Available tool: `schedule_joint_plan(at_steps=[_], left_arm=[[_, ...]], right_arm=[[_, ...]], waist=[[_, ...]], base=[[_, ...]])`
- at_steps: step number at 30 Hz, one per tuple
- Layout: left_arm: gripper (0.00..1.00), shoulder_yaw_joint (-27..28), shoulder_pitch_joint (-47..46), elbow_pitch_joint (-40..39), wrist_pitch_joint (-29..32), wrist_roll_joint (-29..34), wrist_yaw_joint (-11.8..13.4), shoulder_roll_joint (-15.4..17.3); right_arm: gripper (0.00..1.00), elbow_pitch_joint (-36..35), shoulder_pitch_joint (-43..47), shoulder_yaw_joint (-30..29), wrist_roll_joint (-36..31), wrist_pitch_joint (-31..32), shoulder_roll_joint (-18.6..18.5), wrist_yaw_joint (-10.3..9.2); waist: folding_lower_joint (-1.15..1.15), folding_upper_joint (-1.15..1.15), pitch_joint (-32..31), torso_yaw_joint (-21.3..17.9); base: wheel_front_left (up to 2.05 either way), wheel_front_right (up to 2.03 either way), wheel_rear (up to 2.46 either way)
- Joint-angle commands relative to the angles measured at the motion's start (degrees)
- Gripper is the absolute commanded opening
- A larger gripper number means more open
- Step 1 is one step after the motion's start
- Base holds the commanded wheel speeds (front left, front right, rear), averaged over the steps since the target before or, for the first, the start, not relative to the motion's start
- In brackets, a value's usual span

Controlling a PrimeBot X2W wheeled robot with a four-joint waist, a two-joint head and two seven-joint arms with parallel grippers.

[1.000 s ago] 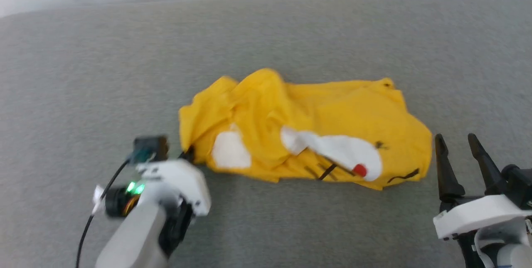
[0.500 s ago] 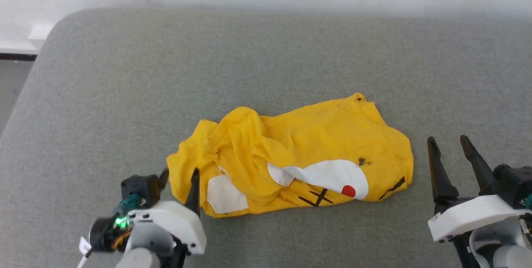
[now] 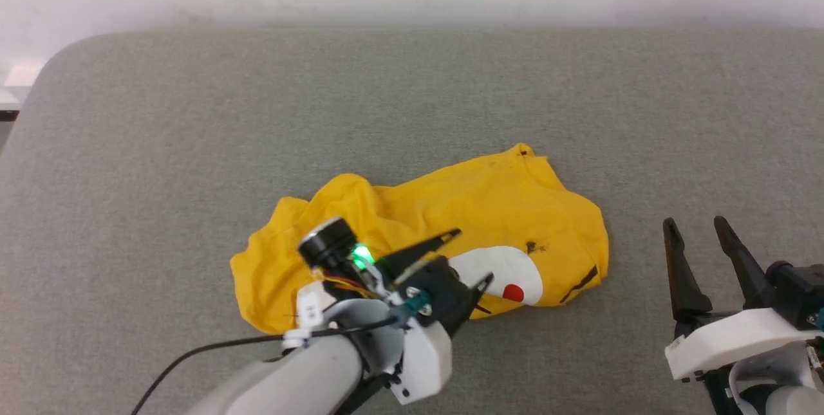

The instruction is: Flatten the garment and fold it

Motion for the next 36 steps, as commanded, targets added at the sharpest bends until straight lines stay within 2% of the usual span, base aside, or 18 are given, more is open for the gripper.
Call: schedule_joint_plan(at_steps=[1, 3, 6, 11, 16, 17, 18, 19, 25, 30, 36], left_arm=[[1.00, -1.65, -1.61, 0.99, 1.39, 0.63, -1.43, -0.31], [1.00, -4.31, -3.48, 2.24, 3.82, 1.22, -3.07, -0.25], [1.00, -7.40, -5.67, 3.69, 7.03, 1.59, -4.14, 0.45], [1.00, -10.81, -8.68, 5.66, 11.22, 1.16, -4.71, 1.94], [1.00, -12.21, -10.96, 6.66, 11.80, 0.93, -4.83, 2.54], [0.56, -12.20, -11.41, 6.90, 11.57, 0.73, -4.84, 2.52], [0.06, -12.13, -11.81, 7.14, 11.39, 0.53, -4.85, 2.52], [0.00, -12.08, -12.19, 7.37, 11.28, 0.36, -4.85, 2.58], [0.00, -8.82, -14.48, 7.16, 9.91, -3.68, -4.83, 3.91], [0.00, -1.18, -21.13, 9.14, 8.83, -5.54, -3.16, 8.85], [0.00, 6.11, -27.18, 18.63, 7.87, -6.79, 0.07, 14.06]], right_arm=[[1.00, -0.31, -0.18, -0.09, 0.51, -0.19, 0.03, -0.05], [1.00, -0.26, -0.21, 0.01, 0.80, -0.32, 0.03, -0.05], [1.00, -0.06, -0.24, -0.02, 1.13, -0.55, 0.03, -0.05], [1.00, 0.32, -0.72, -0.02, 1.72, -1.20, 0.03, -0.05], [1.00, 0.86, -1.19, 0.17, 2.11, -1.79, 0.03, -0.05], [1.00, 0.99, -1.28, 0.26, 2.20, -1.93, 0.03, -0.05], [1.00, 1.15, -1.37, 0.33, 2.27, -2.08, 0.03, -0.05], [1.00, 1.33, -1.43, 0.34, 2.38, -2.22, 0.03, -0.05], [1.00, 1.94, -2.36, 0.59, 3.06, -3.01, 0.03, -0.05], [1.00, 2.47, -3.34, 1.21, 3.69, -3.72, 0.03, -0.05], [1.00, 3.62, -4.67, 2.69, 4.66, -4.52, 0.03, -0.05]], waist=[[0.00, 0.00, 0.27, -1.18], [0.00, 0.00, 0.55, -2.00], [0.00, 0.00, 1.18, -3.32], [0.00, 0.00, 2.52, -5.28], [0.00, 0.00, 3.32, -6.41], [0.00, 0.00, 3.46, -6.62], [0.00, 0.00, 3.56, -6.80], [0.00, 0.00, 3.63, -6.95], [0.00, 0.00, 5.04, -8.17], [0.00, 0.00, 6.95, -9.50], [0.00, 0.00, 9.83, -11.74]], base=[[0.00, 0.00, 0.00], [0.00, 0.00, 0.00], [0.00, 0.00, 0.00], [0.00, 0.00, 0.00], [0.00, 0.00, 0.00], [0.00, 0.00, 0.00], [0.00, 0.00, 0.00], [0.00, 0.00, 0.00], [0.00, 0.00, 0.00], [0.00, 0.00, 0.00], [0.00, 0.00, 0.00]])
